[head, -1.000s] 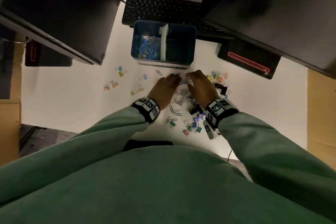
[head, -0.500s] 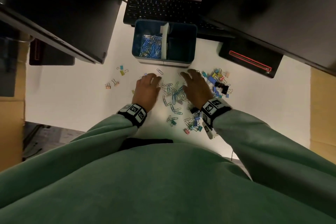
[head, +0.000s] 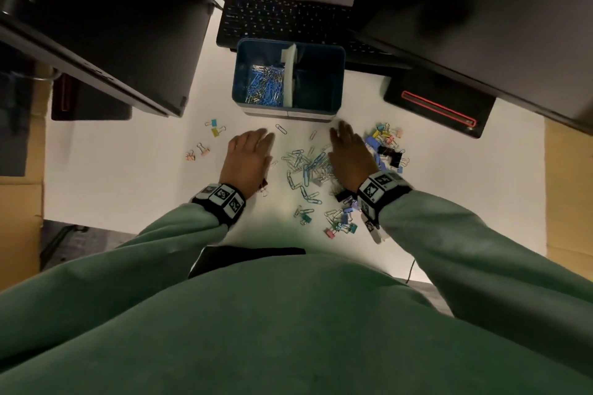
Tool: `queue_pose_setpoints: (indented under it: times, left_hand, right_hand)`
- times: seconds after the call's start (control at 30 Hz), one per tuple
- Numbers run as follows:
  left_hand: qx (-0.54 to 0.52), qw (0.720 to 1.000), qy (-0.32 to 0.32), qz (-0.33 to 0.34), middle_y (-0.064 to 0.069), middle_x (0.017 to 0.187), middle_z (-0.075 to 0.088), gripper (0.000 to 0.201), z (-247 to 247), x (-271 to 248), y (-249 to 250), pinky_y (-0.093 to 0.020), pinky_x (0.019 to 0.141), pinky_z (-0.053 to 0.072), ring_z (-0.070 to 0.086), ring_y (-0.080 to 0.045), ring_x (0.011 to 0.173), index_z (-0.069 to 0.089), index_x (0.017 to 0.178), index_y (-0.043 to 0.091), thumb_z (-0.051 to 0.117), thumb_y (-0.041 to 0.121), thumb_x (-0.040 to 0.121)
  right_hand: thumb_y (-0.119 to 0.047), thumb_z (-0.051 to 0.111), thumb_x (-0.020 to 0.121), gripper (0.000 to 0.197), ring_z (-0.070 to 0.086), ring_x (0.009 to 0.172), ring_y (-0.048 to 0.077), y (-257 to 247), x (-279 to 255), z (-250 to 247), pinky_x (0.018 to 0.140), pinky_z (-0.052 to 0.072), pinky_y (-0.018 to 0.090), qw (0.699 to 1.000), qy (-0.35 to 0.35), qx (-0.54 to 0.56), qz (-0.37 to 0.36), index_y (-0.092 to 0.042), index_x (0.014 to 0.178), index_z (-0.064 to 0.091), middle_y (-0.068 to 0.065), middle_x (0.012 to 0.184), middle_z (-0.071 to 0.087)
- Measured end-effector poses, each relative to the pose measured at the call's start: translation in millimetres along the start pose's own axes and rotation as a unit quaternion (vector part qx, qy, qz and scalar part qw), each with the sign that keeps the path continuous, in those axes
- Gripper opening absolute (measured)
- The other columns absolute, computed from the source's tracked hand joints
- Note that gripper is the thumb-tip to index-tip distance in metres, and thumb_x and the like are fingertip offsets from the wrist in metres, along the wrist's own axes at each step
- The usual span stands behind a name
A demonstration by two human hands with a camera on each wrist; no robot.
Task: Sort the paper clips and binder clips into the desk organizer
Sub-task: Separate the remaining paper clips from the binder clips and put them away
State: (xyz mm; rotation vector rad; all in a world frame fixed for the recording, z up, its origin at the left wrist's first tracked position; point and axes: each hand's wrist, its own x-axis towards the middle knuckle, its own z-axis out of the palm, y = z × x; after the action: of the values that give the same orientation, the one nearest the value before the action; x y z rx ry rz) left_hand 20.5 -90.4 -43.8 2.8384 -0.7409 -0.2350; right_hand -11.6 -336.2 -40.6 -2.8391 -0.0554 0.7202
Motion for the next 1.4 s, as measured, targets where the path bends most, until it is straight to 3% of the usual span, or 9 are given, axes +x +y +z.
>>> queue_pose_setpoints:
  times: [0.2,0.43,0.53,0.63,0.77,0.87,1.03,1.23,1.4]
  left_hand:
    - [0.017,0.999,0.017,-0.031,-0.011,0.110,0.062,0.029,-2,4,-14,-0.041,0.083,0.039,0.054,-0.032,0.097,0.065,0.108,0.014,0.067,0.010,0.079]
    - [0.007,0.998,0.027,-0.053,-0.015,0.118,0.055,0.042,-2,-4,-21,-0.043,0.087,0.037,0.049,-0.034,0.104,0.057,0.124,0.013,0.065,0.011,0.082]
    - [-0.006,1.000,-0.005,-0.012,-0.017,0.138,0.045,0.050,-5,13,-4,-0.047,0.102,0.033,0.043,-0.035,0.123,0.047,0.135,0.011,0.061,0.022,0.088]
    - [-0.024,0.995,-0.096,0.000,-0.016,0.155,0.023,0.073,1,21,15,-0.047,0.117,0.019,0.023,-0.032,0.142,0.026,0.147,0.006,0.054,0.043,0.092]
    - [-0.017,0.990,-0.135,0.026,-0.017,0.152,0.028,0.088,11,9,39,-0.045,0.114,0.027,0.031,-0.033,0.137,0.029,0.145,0.005,0.064,0.054,0.081]
    - [-0.063,0.992,-0.109,-0.003,-0.016,0.136,0.043,0.067,16,7,52,-0.043,0.099,0.042,0.046,-0.034,0.117,0.045,0.135,0.007,0.072,0.032,0.080]
    - [-0.135,0.988,-0.071,-0.031,-0.016,0.107,0.052,0.018,19,17,54,-0.039,0.082,0.048,0.054,-0.032,0.092,0.059,0.106,0.004,0.055,0.010,0.090]
    - [-0.186,0.976,-0.092,-0.066,-0.013,0.095,0.055,0.011,9,22,46,-0.033,0.074,0.048,0.058,-0.030,0.083,0.062,0.095,0.005,0.055,0.007,0.087]
    - [-0.274,0.956,-0.050,-0.097,-0.006,0.089,0.063,0.007,-20,15,36,-0.027,0.074,0.050,0.059,-0.018,0.079,0.067,0.089,0.011,0.062,0.006,0.085]
  right_hand:
    - [-0.009,0.051,0.095,0.066,0.018,0.146,0.032,-16,-10,9,0.120,0.015,0.042,0.997,0.034,-0.019,-0.064,-0.006,0.152,0.019,0.018,0.160,0.013]
    - [0.005,0.062,0.077,0.052,0.055,0.109,0.036,37,-23,-4,0.091,0.050,0.046,0.994,0.106,-0.014,-0.006,-0.005,0.127,0.055,0.017,0.122,0.054]
    - [0.007,0.062,0.077,0.047,0.055,0.106,0.036,49,-25,-8,0.089,0.050,0.044,0.993,0.113,-0.018,0.016,-0.005,0.122,0.056,0.017,0.115,0.055]
    - [-0.005,0.063,0.085,0.048,0.053,0.112,0.034,34,-21,-12,0.094,0.047,0.043,0.992,0.125,0.007,-0.018,-0.006,0.132,0.052,0.018,0.127,0.052]
    - [-0.025,0.067,0.088,0.069,0.039,0.131,0.033,-4,-11,-8,0.107,0.035,0.042,0.993,0.017,0.033,-0.109,-0.011,0.147,0.035,0.016,0.149,0.036]
    - [-0.019,0.061,0.090,0.052,0.044,0.123,0.034,-15,-3,-6,0.098,0.037,0.042,0.993,0.008,0.003,-0.121,-0.008,0.139,0.045,0.016,0.139,0.044]
    - [-0.008,0.056,0.091,0.014,0.057,0.098,0.033,-25,3,-3,0.077,0.040,0.038,0.989,0.031,-0.027,-0.143,-0.006,0.104,0.060,0.015,0.110,0.059]
    - [-0.014,0.050,0.095,0.016,0.057,0.097,0.029,-18,2,-9,0.081,0.043,0.035,0.988,0.003,0.118,-0.095,-0.007,0.104,0.062,0.013,0.106,0.060]
    - [-0.007,0.059,0.088,0.015,0.066,0.084,0.023,0,-13,-22,0.077,0.055,0.036,0.953,0.068,0.296,-0.005,-0.009,0.099,0.069,0.007,0.095,0.070]
